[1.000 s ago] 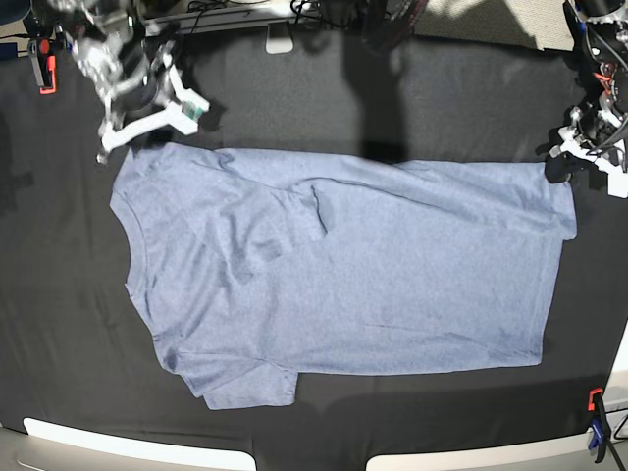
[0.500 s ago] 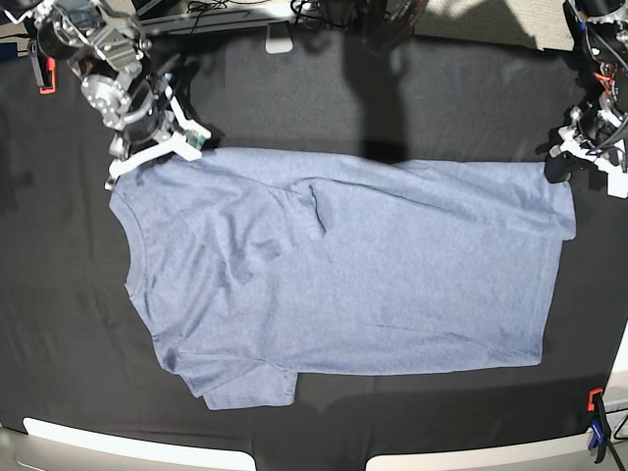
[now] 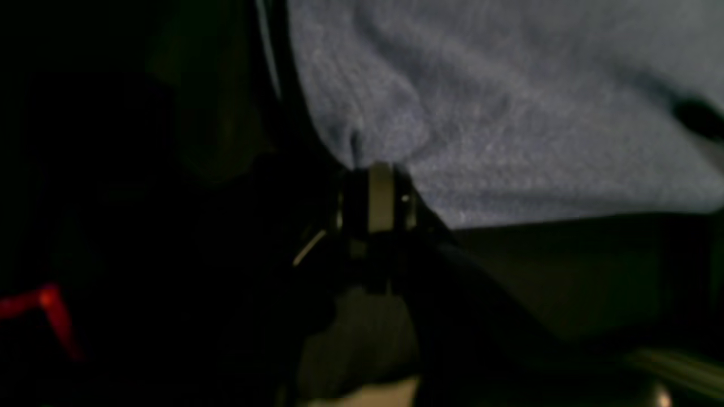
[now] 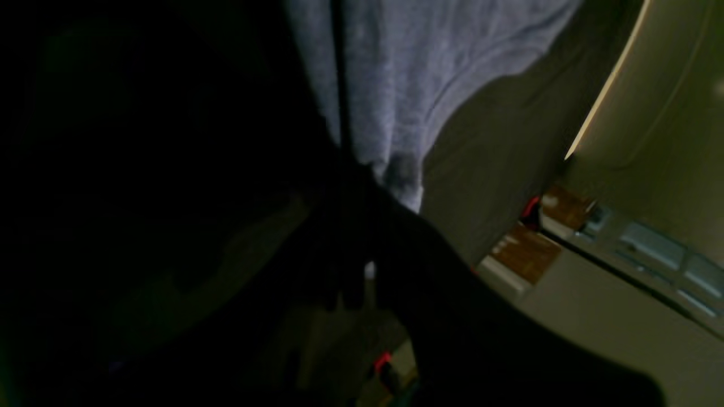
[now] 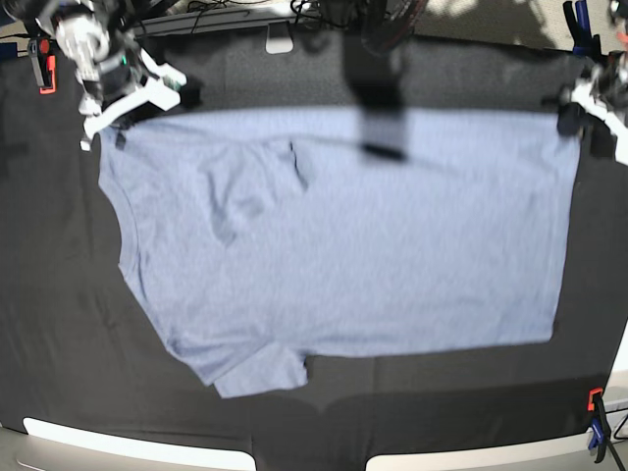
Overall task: Layout the t-shirt on the table in an organized manner, then fold the t-shirt properly
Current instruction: 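Grasp the shoulder corner with the right gripper and pull it outward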
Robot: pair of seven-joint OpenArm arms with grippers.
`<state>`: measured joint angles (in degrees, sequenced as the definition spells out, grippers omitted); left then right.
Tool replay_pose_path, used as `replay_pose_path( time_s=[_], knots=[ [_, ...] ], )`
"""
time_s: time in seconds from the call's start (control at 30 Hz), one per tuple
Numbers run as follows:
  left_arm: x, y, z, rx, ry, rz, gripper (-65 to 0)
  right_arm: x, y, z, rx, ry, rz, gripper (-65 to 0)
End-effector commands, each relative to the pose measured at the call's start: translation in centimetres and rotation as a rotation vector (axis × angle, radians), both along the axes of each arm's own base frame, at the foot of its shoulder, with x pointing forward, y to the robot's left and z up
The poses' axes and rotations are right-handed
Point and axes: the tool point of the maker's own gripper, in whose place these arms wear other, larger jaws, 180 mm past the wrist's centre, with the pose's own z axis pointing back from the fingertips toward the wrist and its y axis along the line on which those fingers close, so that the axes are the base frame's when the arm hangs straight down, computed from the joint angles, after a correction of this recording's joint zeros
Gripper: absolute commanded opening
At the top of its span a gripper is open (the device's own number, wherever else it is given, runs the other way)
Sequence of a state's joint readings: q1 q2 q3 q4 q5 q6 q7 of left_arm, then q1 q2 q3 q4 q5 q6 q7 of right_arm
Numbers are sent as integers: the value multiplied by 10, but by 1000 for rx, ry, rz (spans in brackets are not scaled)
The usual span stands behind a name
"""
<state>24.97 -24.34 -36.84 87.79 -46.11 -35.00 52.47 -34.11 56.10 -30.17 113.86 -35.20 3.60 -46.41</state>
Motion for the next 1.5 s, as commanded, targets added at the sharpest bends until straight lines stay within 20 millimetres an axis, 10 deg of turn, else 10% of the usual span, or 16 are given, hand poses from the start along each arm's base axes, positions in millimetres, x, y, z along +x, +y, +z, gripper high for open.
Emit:
replay_pose_path(
  time_s=[0.0, 0.27, 1.1, 1.27, 1.47],
  knots=[
    [-2, 9, 7, 38, 2, -13, -650, 2, -8, 10, -44, -30, -2, -650],
    [-41, 11, -7, 42, 101, -19, -650, -35, 1, 5, -30, 52, 4, -650],
    [-37, 19, -2, 66, 98, -33, -650, -70, -6, 2, -60, 138, -52, -650],
    [-39, 18, -3, 67, 113, -38, -371, -67, 3, 15, -36, 127, -81, -402],
    [-42, 7, 7, 112, 164, -131, -366, -62, 29, 33, 78, 131, -67, -391]
  ],
)
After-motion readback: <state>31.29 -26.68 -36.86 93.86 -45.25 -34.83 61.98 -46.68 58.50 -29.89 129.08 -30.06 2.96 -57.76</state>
